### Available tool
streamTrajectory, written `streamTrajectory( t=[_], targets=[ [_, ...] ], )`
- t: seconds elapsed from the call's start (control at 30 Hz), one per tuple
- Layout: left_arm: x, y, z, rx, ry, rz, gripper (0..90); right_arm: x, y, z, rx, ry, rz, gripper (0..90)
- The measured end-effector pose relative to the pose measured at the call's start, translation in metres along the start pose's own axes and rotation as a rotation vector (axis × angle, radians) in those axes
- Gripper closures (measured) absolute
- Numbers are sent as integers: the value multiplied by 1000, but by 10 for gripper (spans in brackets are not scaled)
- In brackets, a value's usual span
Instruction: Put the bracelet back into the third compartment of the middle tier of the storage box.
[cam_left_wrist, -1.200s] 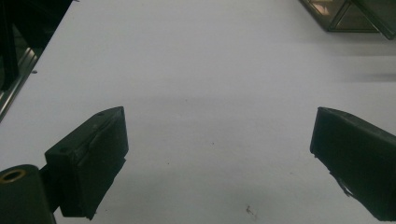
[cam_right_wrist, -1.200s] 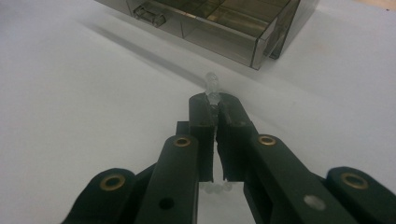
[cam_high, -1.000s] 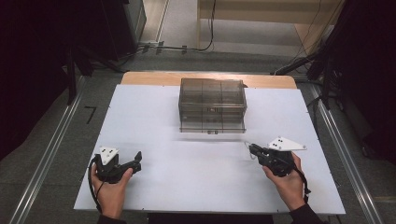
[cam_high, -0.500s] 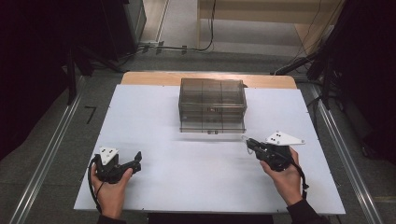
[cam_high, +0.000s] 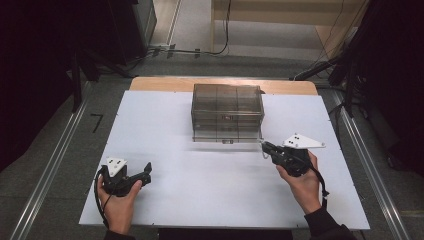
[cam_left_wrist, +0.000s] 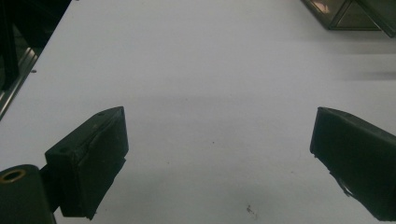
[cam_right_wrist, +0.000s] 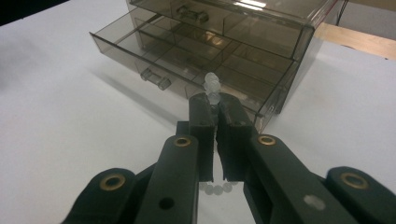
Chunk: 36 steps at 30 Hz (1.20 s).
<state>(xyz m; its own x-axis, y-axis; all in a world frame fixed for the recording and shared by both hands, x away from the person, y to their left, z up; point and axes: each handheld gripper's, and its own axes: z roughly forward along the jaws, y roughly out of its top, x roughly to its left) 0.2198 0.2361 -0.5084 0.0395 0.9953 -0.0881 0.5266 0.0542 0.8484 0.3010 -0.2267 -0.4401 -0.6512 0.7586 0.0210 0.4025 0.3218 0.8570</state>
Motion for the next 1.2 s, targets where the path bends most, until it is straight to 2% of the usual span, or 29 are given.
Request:
streamTrajectory(
  t=[0.37,1.2],
  targets=[
    [0,0,0,1,-1,0,42,-1,11,10,-6,14,5,830],
    [1,0,0,2,0,0,43,-3,27,21,-38,14,12,830]
  ],
)
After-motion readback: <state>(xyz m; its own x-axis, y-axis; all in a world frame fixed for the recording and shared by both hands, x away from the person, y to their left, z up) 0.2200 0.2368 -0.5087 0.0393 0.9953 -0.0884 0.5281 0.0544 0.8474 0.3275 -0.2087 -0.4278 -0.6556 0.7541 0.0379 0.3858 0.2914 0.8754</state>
